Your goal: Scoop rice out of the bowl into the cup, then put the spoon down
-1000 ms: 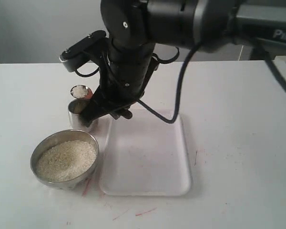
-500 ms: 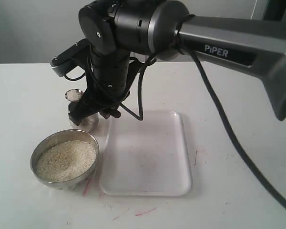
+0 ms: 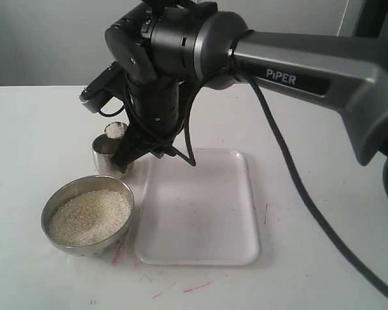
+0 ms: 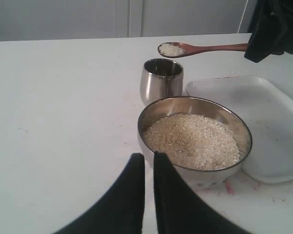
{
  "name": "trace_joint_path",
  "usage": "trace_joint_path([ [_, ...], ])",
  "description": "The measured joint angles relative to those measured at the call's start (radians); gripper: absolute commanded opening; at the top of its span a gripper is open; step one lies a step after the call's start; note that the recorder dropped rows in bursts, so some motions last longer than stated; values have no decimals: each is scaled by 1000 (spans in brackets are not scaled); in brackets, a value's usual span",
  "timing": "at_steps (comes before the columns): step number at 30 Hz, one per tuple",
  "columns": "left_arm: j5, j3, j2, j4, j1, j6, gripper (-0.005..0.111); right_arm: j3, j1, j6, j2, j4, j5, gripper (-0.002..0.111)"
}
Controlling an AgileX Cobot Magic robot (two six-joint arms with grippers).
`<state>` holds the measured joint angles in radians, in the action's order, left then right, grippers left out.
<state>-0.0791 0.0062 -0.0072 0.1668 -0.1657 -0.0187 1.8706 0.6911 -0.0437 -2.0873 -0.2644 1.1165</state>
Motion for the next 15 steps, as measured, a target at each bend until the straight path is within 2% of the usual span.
trace_joint_path([
  [15,0,0,0,0,0,0,14,0,17,-4,-3,-92,4,0],
])
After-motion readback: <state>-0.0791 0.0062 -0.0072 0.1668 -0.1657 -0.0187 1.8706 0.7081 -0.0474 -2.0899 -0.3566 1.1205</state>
